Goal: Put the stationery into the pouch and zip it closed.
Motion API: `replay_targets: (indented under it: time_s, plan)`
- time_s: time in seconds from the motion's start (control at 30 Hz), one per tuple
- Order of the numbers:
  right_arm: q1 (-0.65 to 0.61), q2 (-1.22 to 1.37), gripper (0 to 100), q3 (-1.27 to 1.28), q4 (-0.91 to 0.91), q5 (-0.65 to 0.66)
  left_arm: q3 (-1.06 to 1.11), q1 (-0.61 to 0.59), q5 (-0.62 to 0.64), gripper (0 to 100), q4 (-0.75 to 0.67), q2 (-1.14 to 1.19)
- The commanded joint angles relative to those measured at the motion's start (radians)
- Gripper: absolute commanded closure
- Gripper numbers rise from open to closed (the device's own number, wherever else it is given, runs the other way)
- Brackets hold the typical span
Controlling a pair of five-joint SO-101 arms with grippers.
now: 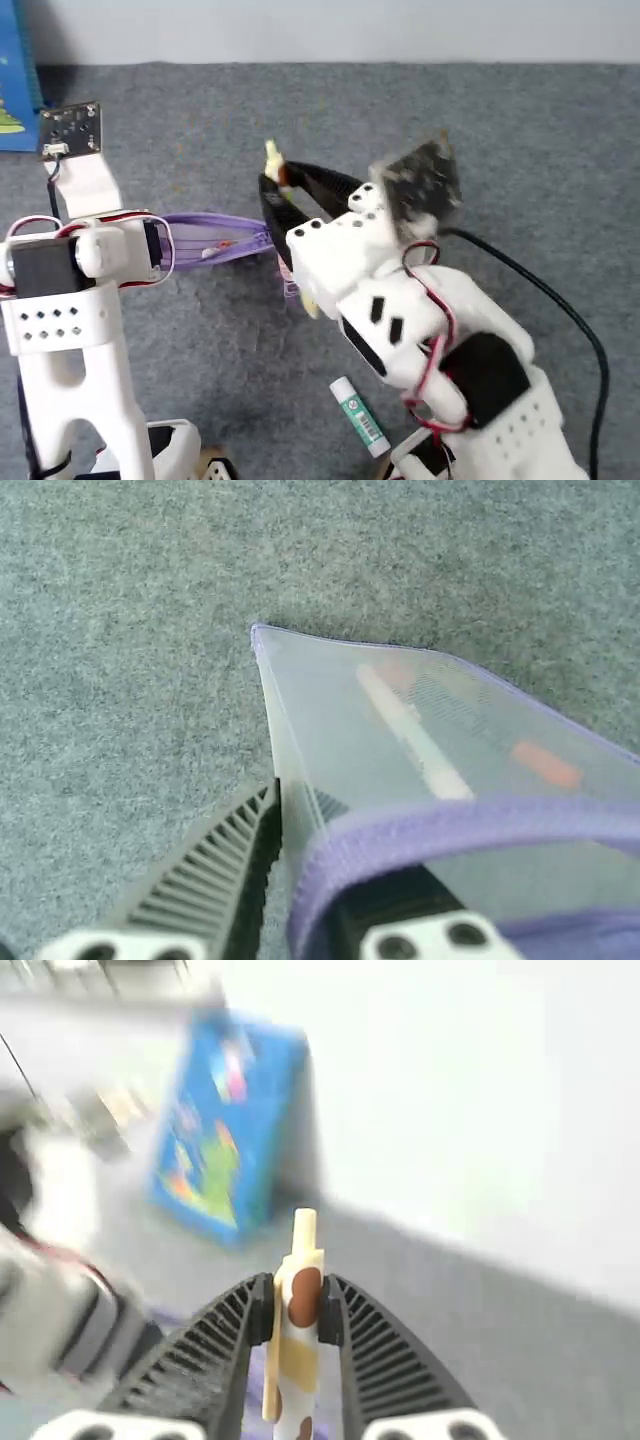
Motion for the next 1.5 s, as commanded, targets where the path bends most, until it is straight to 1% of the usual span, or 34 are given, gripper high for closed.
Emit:
replay_targets:
  time_s: [0.0,0.23,0.37,0.47,0.63,0.87,0.97,1.23,1.3,1.4,1.43,1.47]
  plan:
    - [-0.044,-0.076,99.1,0.066,-0.208,-0.023,-0.004,-0.005,-0.008,99,-0.023,-0.009]
    - [-0.090,-0.182,99.1,0.370,-0.713,-0.023,-0.004,-0.005,-0.008,99,-0.025,-0.009]
    - [-0.093,-0.183,99.1,0.483,-0.941,-0.021,-0.004,-0.005,-0.008,99,-0.026,-0.009]
    - [-0.093,-0.183,99.1,0.537,-1.058,-0.021,-0.004,-0.005,-0.008,99,-0.026,-0.009]
    - [-0.091,-0.156,99.1,0.603,-1.193,-0.021,-0.004,-0.005,-0.008,99,-0.026,-0.009]
    - [-0.070,0.070,99.1,0.655,-1.411,-0.014,-0.004,-0.005,-0.008,99,-0.026,-0.009]
    - [-0.062,0.136,99.1,0.684,-1.461,-0.014,-0.002,-0.005,-0.008,99,-0.026,-0.009]
    - [-0.073,0.148,98.3,0.810,-1.455,-0.012,-0.002,-0.005,-0.008,99,-0.026,-0.009]
    - [-0.074,0.148,93.5,0.819,-1.383,-0.006,-0.002,-0.005,-0.008,99,-0.026,-0.009]
    - [-0.074,0.140,78.9,0.815,-1.262,0.012,-0.002,-0.005,-0.008,99,-0.026,-0.009]
    - [-0.074,0.128,74.8,0.816,-1.233,0.012,-0.002,-0.005,-0.008,99,-0.026,-0.009]
    - [-0.074,0.107,72.8,0.816,-1.205,0.014,-0.002,-0.005,-0.008,99,-0.026,-0.009]
